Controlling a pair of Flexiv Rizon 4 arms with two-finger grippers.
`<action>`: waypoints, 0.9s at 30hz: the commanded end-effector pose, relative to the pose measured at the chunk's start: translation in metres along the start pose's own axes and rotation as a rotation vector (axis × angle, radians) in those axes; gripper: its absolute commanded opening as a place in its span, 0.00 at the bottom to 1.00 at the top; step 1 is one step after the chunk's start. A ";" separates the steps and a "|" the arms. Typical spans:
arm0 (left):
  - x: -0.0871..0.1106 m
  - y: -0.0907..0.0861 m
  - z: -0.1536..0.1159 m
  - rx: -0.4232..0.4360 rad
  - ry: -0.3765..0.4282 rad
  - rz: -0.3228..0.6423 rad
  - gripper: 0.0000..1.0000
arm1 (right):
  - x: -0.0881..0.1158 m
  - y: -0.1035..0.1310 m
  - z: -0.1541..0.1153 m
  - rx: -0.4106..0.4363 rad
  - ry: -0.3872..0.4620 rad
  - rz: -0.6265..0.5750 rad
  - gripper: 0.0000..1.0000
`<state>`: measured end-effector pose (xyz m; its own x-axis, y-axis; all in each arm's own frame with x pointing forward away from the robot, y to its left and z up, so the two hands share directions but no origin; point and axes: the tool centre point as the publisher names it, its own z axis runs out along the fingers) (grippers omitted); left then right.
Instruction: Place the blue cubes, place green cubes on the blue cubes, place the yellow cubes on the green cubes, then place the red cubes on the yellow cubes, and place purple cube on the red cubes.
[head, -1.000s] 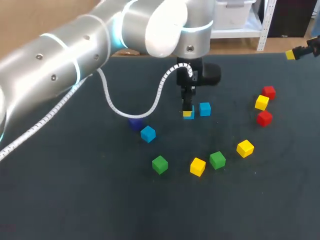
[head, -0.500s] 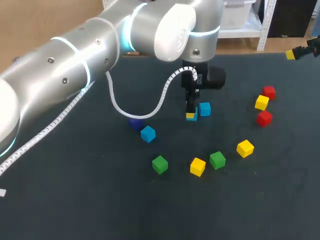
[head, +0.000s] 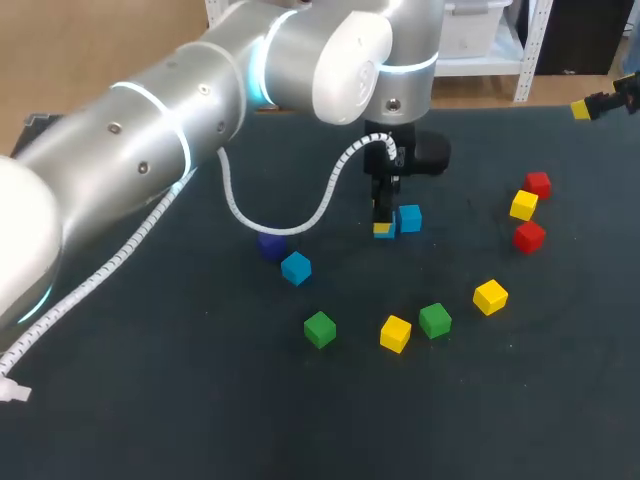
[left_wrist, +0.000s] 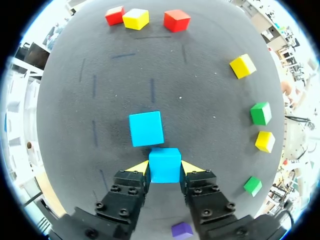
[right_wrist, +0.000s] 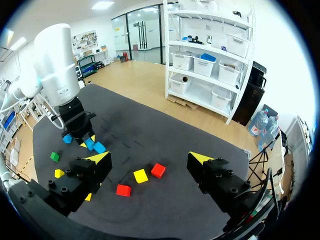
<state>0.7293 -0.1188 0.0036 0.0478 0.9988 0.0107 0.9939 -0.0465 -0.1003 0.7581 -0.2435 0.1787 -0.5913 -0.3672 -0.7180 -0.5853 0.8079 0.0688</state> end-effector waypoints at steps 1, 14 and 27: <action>-0.004 0.008 0.000 0.013 0.006 -0.001 0.00 | 0.000 0.000 0.000 0.002 0.001 0.000 1.00; -0.002 0.012 0.002 0.013 0.012 -0.010 0.00 | 0.000 0.000 0.000 0.002 0.001 0.000 1.00; -0.004 0.016 0.006 0.004 0.002 -0.018 0.00 | 0.000 0.000 0.000 0.002 0.001 0.000 1.00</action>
<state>0.7390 -0.1218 -0.0025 0.0284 0.9996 0.0083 0.9951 -0.0275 -0.0954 0.7581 -0.2435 0.1787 -0.5913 -0.3672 -0.7180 -0.5853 0.8079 0.0688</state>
